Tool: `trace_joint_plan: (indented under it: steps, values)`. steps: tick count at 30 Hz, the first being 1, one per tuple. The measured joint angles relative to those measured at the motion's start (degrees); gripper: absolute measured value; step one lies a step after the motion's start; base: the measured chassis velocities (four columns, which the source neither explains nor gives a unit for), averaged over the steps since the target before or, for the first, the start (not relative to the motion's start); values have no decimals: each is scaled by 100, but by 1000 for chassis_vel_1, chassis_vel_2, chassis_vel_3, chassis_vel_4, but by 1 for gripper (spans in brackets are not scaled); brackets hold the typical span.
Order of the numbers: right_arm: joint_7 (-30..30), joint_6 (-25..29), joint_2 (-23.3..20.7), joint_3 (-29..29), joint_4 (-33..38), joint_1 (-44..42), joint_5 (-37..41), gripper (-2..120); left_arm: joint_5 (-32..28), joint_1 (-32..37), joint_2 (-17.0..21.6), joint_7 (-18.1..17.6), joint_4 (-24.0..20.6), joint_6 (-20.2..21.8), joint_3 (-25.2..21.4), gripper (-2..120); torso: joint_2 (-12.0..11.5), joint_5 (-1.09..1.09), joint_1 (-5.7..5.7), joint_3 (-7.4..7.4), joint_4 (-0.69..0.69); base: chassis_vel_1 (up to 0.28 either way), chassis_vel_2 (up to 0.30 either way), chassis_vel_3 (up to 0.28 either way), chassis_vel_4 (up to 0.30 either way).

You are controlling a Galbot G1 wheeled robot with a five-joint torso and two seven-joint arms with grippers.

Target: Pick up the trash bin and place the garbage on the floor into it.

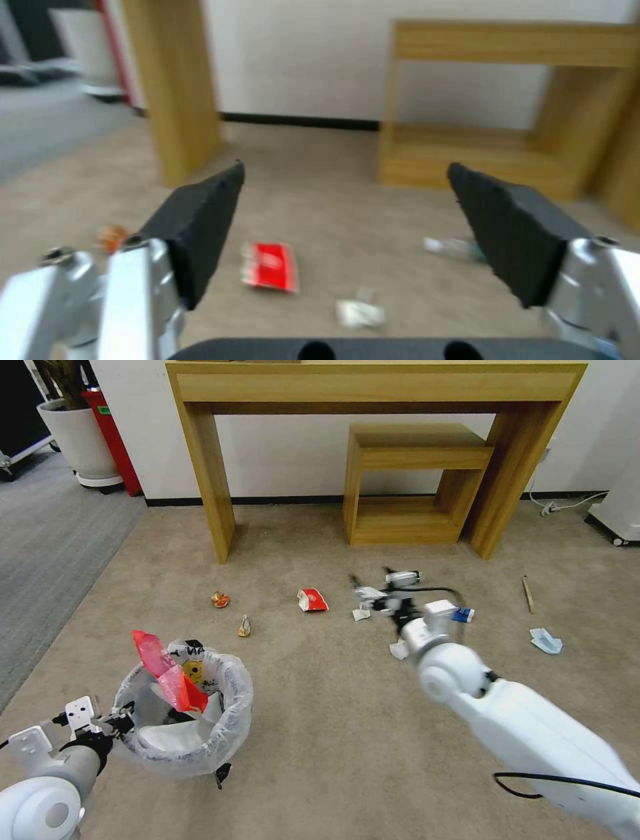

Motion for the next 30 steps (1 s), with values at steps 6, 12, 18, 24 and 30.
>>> trace_joint_plan:
  steps: [6, 12, 18, 24, 30]
  values:
    - [26, 16, -175, 977, 191, -1047, -161, 89, 204, -12, -40, 308, 31, 0, 81, 1, 0, 2, 0, 0, 0, 0, 0, 0, 0]
    - [-120, 374, -271, 1967, 431, -2086, -411, 96, 250, -69, -4, 397, 47, -16, 165, 1, 0, 1, 0, 0, 0, 0, 0, 0, 0]
    - [-126, 628, -134, 2188, 467, -2496, -656, 96, 247, -56, 39, 408, 55, -20, 112, 1, 0, 1, 0, 0, -1, 0, 0, 0, 0]
    - [-130, 760, 26, 2186, 377, -2520, -812, 96, 125, 75, 122, 408, -29, -28, -83, 1, 0, -1, 0, 0, 1, 0, 0, 0, 0]
    - [-125, 763, 178, 2122, 322, -2500, -899, 95, -10, 140, 220, 401, -77, -35, -241, 1, 0, 0, 0, 0, 1, 0, 0, 0, 0]
